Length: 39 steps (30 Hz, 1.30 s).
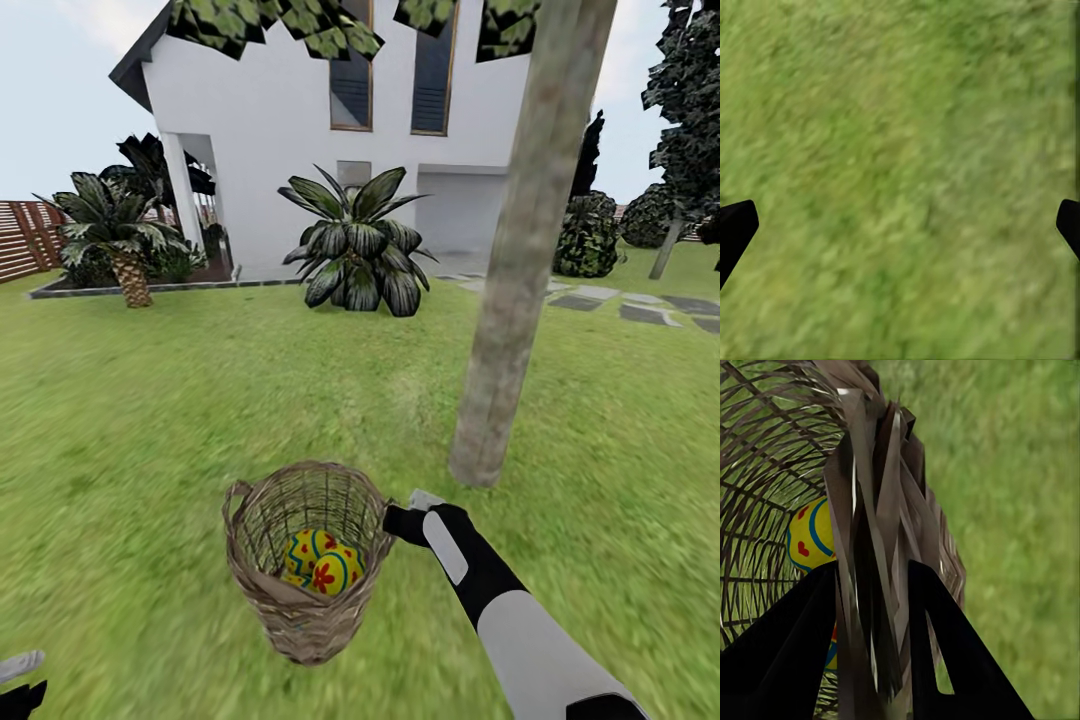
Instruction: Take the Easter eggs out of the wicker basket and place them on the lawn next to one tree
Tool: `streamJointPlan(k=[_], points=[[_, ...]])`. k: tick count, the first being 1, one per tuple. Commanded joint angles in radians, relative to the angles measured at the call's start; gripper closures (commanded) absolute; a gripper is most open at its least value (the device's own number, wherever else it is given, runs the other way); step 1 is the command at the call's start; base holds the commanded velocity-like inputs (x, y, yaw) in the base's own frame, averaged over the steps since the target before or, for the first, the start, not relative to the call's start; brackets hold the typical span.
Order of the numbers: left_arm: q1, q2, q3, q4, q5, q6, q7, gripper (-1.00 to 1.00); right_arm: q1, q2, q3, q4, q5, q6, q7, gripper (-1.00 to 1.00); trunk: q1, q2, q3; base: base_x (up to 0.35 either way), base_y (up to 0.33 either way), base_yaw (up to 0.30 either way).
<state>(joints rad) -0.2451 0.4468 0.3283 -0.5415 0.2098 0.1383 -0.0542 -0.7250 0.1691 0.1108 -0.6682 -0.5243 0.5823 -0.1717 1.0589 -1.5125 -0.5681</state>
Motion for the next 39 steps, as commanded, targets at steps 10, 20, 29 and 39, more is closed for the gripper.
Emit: streamJointPlan(k=[10, 20, 29, 39], points=[[0.0, 0.0, 0.005, -0.002, 0.008, 0.008, -0.006, -1.0, -0.001, 0.0, 0.003, -0.002, -0.019, 0.001, -0.009, 1.0, 0.001, -0.001, -0.001, 0.334, 0.048, -0.001], [0.0, 0.0, 0.005, -0.002, 0.008, 0.008, -0.007, -1.0, -0.001, 0.0, 0.003, -0.002, -0.019, 0.001, -0.009, 1.0, 0.001, -0.001, -0.001, 0.301, 0.152, 0.0], [0.0, 0.0, 0.005, -0.002, 0.008, 0.007, -0.007, -1.0, -0.001, 0.0, 0.003, -0.002, -0.019, 0.001, -0.009, 1.0, 0.001, -0.001, -0.001, 0.291, 0.129, 0.0], [0.0, 0.001, 0.005, -0.011, 0.011, 0.008, -0.009, -1.0, -0.001, 0.0, 0.003, -0.002, -0.019, 0.0, -0.009, 1.0, 0.001, -0.001, -0.001, 0.169, 0.06, 0.0]])
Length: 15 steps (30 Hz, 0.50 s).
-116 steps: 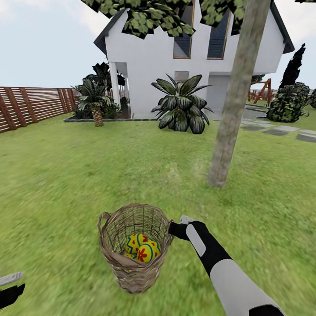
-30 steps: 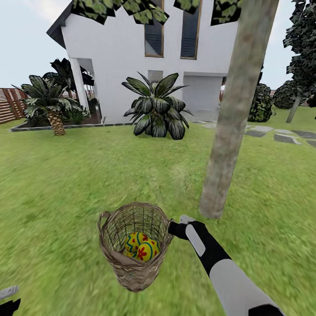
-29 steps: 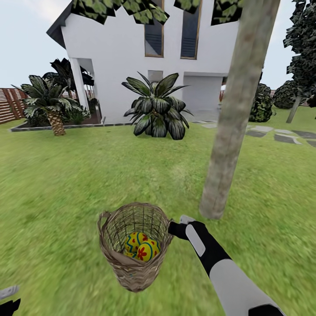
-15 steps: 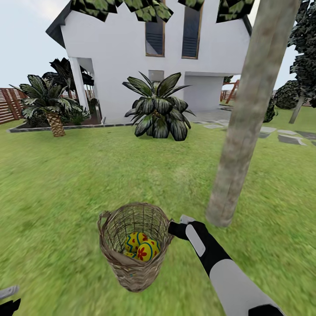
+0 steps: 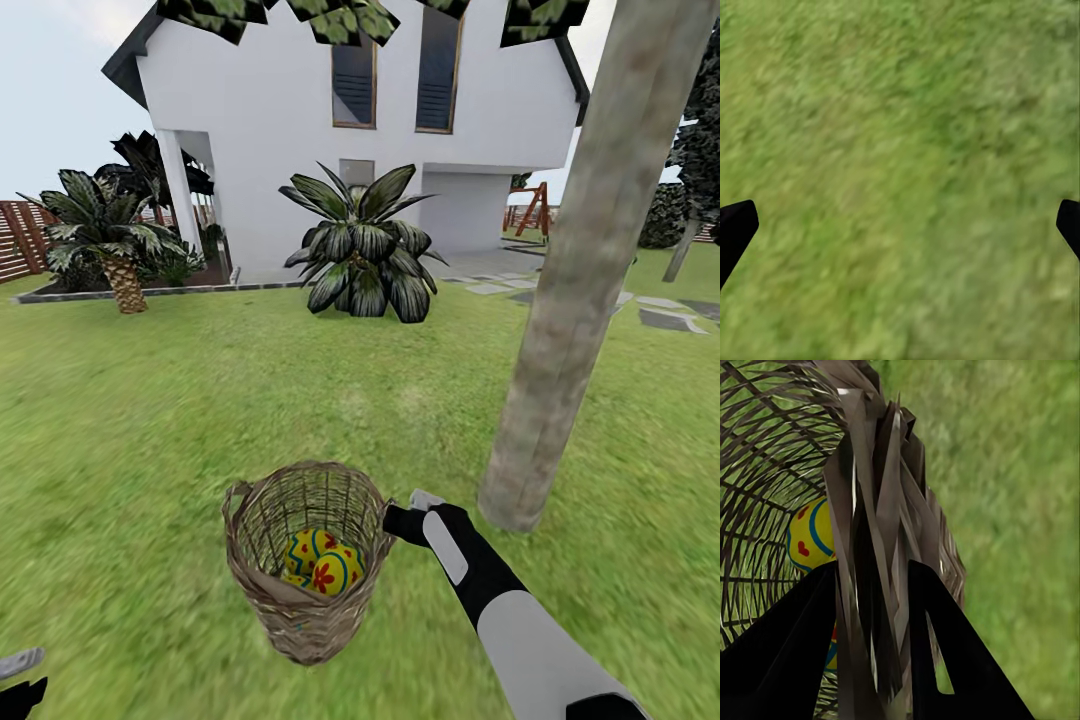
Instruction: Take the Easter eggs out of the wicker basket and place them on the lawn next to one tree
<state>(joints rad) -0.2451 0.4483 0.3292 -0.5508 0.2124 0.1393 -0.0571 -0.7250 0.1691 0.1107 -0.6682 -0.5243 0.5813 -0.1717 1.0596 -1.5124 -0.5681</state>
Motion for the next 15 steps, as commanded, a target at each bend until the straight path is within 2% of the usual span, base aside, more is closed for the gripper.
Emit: streamJointPlan(k=[1, 8, 11, 15], points=[[0.0, 0.0, 0.005, -0.003, 0.008, 0.007, -0.006, -1.0, -0.001, 0.0, 0.003, -0.002, -0.019, 0.001, -0.009, 1.0, 0.0, -0.001, -0.001, 0.006, 0.004, 0.0], [0.0, 0.0, 0.005, -0.071, 0.008, 0.006, -0.008, -1.0, -0.001, 0.0, 0.003, -0.001, -0.019, 0.001, -0.009, 1.0, 0.0, -0.001, -0.001, 0.001, 0.001, 0.0], [0.0, 0.0, 0.005, -0.082, 0.008, 0.005, -0.006, -1.0, -0.001, 0.0, 0.002, -0.001, -0.019, 0.001, -0.009, 1.0, 0.011, -0.022, -0.01, 0.0, 0.0, 0.0], [0.0, 0.0, 0.007, -0.083, 0.007, -0.03, -0.005, -1.0, -0.001, 0.0, 0.001, -0.001, -0.019, 0.0, -0.009, 1.0, 0.027, -0.05, -0.023, 0.0, 0.0, 0.0]])
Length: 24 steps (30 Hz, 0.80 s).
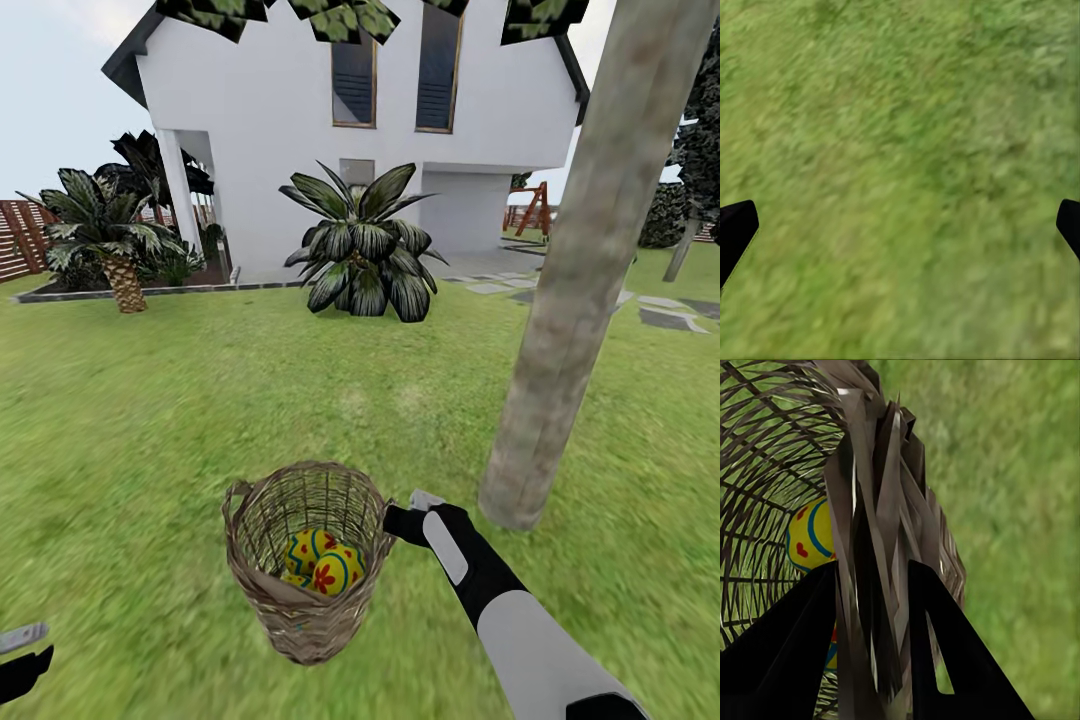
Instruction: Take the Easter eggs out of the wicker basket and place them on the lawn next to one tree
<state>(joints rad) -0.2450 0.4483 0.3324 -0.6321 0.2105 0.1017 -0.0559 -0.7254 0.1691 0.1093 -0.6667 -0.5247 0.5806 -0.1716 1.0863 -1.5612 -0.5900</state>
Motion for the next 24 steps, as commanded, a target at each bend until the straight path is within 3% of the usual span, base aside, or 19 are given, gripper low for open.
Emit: streamJointPlan(k=[1, 15, 24], points=[[0.0, 0.0, 0.004, -0.001, 0.009, 0.004, -0.005, -1.0, 0.0, 0.0, 0.003, -0.002, -0.018, 0.001, -0.009, 1.0, 0.004, -0.008, -0.004, 0.0, 0.0, 0.0], [0.001, -0.002, 0.002, -0.049, 0.009, -0.017, -0.007, -1.0, 0.0, 0.0, 0.003, 0.001, -0.018, 0.001, -0.01, 1.0, 0.058, -0.106, -0.048, 0.0, 0.0, 0.0], [0.001, -0.027, 0.002, -0.066, 0.009, -0.017, -0.007, -1.0, 0.0, 0.0, 0.003, 0.004, -0.018, 0.001, -0.009, 1.0, 0.092, -0.169, -0.076, 0.0, 0.0, 0.0]])
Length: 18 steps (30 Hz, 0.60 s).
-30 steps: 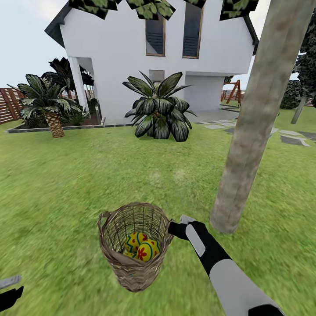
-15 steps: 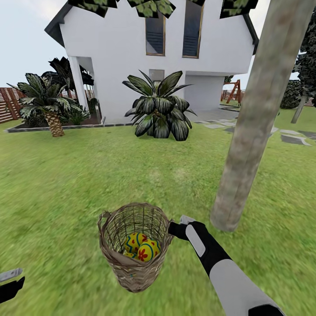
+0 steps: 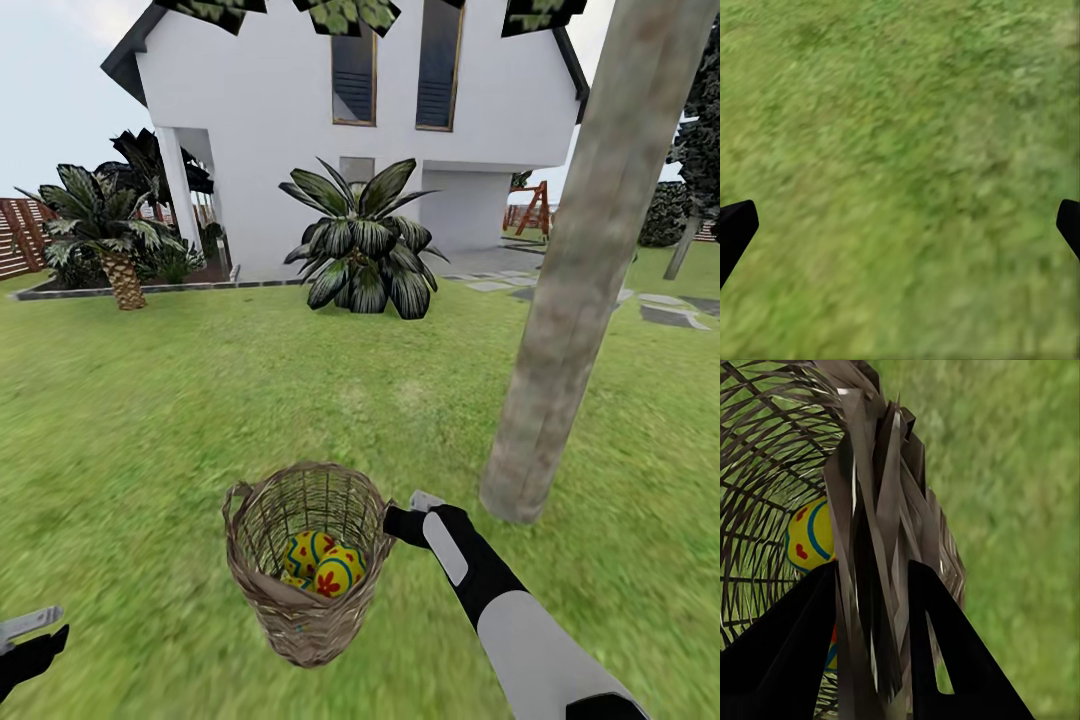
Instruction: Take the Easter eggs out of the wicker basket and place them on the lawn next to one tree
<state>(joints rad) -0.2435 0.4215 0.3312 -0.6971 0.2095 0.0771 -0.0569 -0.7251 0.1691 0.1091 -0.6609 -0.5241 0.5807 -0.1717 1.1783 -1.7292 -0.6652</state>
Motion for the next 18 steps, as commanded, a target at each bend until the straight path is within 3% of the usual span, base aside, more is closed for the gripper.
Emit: streamJointPlan(k=[1, 18], points=[[0.0, -0.001, 0.003, -0.001, 0.01, 0.007, -0.005, -1.0, -0.001, 0.0, 0.003, -0.001, -0.019, 0.001, -0.009, 1.0, 0.004, -0.008, -0.004, 0.0, 0.0, 0.0], [0.0, 0.0, 0.005, -0.001, 0.01, 0.007, -0.005, -1.0, -0.001, 0.001, 0.003, 0.002, -0.019, 0.0, -0.009, 1.0, 0.069, -0.127, -0.057, 0.0, 0.0, 0.0]])
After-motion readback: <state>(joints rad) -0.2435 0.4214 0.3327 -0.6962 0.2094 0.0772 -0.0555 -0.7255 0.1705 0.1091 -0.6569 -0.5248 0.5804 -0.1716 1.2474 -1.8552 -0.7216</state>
